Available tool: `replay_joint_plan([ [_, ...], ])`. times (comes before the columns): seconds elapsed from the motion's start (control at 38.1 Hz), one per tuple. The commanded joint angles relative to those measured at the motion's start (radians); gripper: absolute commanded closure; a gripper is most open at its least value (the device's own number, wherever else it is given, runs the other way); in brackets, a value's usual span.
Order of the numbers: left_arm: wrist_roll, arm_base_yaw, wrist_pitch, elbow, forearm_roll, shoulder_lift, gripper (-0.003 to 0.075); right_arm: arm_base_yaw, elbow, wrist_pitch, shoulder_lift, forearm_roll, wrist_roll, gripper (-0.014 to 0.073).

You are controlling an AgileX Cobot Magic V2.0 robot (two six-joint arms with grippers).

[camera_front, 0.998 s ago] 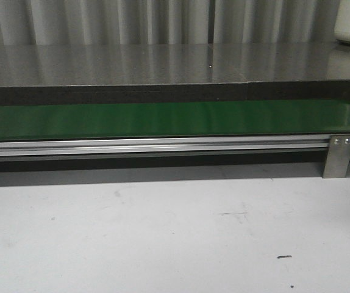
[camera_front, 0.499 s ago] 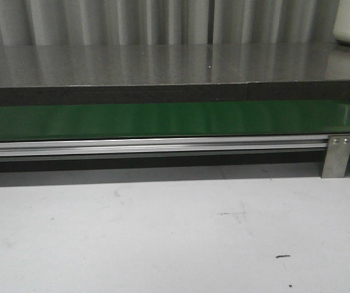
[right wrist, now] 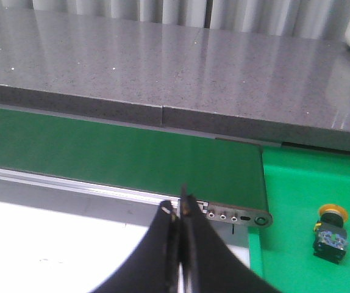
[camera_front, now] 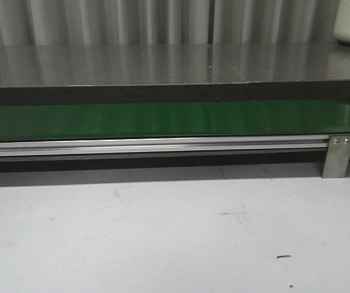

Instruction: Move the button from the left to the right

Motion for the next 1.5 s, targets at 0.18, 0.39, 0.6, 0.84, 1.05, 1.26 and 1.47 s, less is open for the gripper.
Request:
replay_joint_plan([
  [0.18, -0.011, -0.007, -0.083, -0.023, -0.017, 0.010, 0.0741, 0.002, -0.025, -0.071, 0.008, -0.004, -0.010, 0.0715],
  [0.39, -0.011, -0.007, -0.083, -0.023, -0.017, 0.010, 0.0741, 0.002, -0.025, -0.071, 0.008, -0.004, -0.010, 0.0715],
  [0.6, -0.011, -0.007, -0.083, -0.023, -0.017, 0.010, 0.0741, 0.002, -0.025, -0.071, 0.008, -0.004, -0.010, 0.0715],
  [0.84, -0.015, -0.007, -0.098, -0.008, -0.028, 0.008, 0.0741, 0.002, -0.025, -0.071, 0.008, -0.004, -0.010, 0.0715],
  [1.05, -0.255, -0.030, -0.104, 0.071, 0.130, -0.035, 0.0741, 0.002, -0.025, -0.071, 0.008, -0.004, -0.010, 0.0715],
  [1.26, -0.274, -0.074, -0.251, 0.204, 0.175, -0.035, 0.0741, 0.002, -0.025, -0.071, 0.008, -0.004, -0.010, 0.0715],
  [1.47, -0.274, -0.086, -0.388, 0.345, 0.177, -0.035, 0.0741, 0.002, -0.025, -0.071, 0.008, -0.004, -0.010, 0.0715],
])
